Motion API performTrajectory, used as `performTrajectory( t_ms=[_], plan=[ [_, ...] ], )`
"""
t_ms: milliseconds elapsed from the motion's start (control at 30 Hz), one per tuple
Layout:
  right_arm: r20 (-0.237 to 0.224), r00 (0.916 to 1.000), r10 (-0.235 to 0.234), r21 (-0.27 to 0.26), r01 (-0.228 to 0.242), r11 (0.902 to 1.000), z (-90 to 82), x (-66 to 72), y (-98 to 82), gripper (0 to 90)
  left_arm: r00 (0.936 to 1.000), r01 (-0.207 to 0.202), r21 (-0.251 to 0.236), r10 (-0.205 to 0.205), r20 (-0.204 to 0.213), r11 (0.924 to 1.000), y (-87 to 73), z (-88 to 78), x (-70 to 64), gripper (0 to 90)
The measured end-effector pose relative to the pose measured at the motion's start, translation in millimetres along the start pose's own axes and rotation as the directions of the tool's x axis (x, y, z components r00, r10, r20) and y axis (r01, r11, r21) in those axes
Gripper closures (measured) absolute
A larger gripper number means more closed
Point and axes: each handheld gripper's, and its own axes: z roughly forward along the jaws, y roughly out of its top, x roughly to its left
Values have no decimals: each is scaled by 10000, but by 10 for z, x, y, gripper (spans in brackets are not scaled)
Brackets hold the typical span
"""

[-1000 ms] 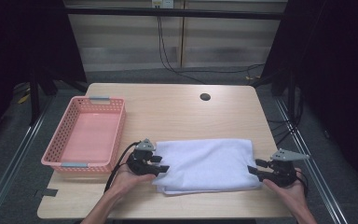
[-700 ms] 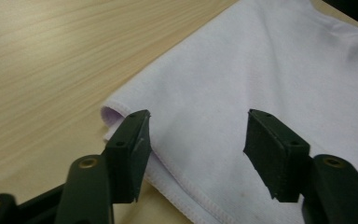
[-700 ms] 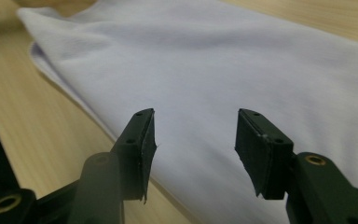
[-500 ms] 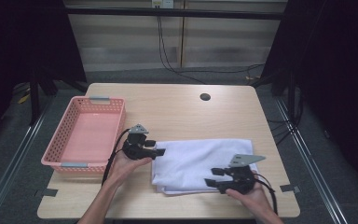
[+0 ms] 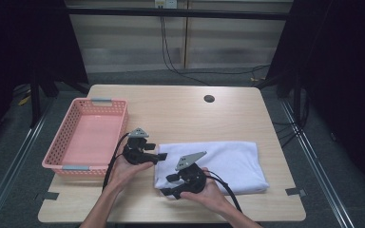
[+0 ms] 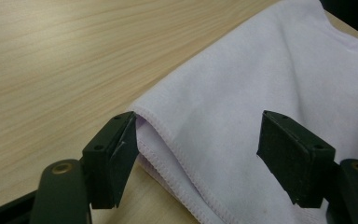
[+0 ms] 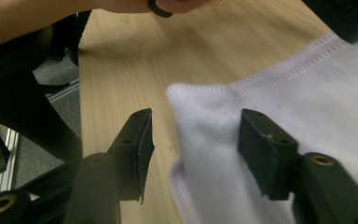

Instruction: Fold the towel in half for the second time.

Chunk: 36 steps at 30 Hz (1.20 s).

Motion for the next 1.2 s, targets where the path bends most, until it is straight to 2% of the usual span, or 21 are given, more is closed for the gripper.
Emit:
performTrajectory(
  t_ms=[133, 200, 267, 367, 567, 600, 700, 733, 833, 900, 1033, 1100, 1167, 1200],
  plan=[
    [76, 9995, -294, 699, 288, 9971, 158, -20, -35, 396, 10000, 54, -20, -54, -17, 10000, -6, -7, 2, 282],
    [148, 9988, -472, 662, 461, 9967, 171, 2, -60, 388, 10000, 76, -37, -76, -48, 10000, -7, -11, 8, 282],
    [399, 9937, -1044, 870, 1006, 9911, 186, 47, -63, 389, 9998, 178, -29, -178, -45, 9998, -8, -12, 21, 285],
    [710, 9837, -1653, 996, 1579, 9824, 204, 91, -76, 393, 9998, 198, -26, -198, -94, 9998, -10, -22, 23, 285],
    [1288, 9618, -2414, 946, 2304, 9685, 225, 178, -139, 401, 9992, 336, -126, -338, -194, 9994, 6, -42, 54, 290],
    [1388, 9556, -2599, 917, 2489, 9642, 226, 181, -149, 421, 9992, 344, -137, -347, -196, 9993, 9, -43, 61, 290],
    [1638, 9508, -2629, 871, 2515, 9639, 213, 165, -148, 523, 9986, 468, -259, -474, -237, 9986, 19, -50, 70, 290],
    [1619, 9532, -2555, 881, 2439, 9658, 209, 161, -149, 549, 9987, 443, -268, -450, -230, 9987, 26, -57, 79, 290],
    [1881, 9483, -2558, 925, 2422, 9658, 194, 131, -133, 689, 9985, 468, -352, -478, -265, 9983, 30, -71, 103, 291],
    [1908, 9496, -2486, 1018, 2327, 9672, 192, 114, -112, 720, 9975, 611, -431, -625, -317, 9972, 28, -67, 119, 291],
    [1970, 9648, -1745, 824, 1610, 9835, 178, 104, -110, 745, 9966, 639, -391, -659, -503, 9972, 26, -45, 184, 287],
    [1788, 9727, -1476, 708, 1369, 9881, 149, 86, -118, 762, 9954, 714, -235, -727, -623, 9972, 25, -10, 218, 278],
    [1540, 9828, -1022, 473, 960, 9943, 110, 76, -148, 766, 9961, 728, -11, -728, -489, 9973, 27, 33, 237, 264],
    [1483, 9836, -1029, 463, 971, 9942, 94, 87, -168, 767, 9956, 830, 19, -828, -430, 9965, 24, 57, 243, 262]
  ],
)
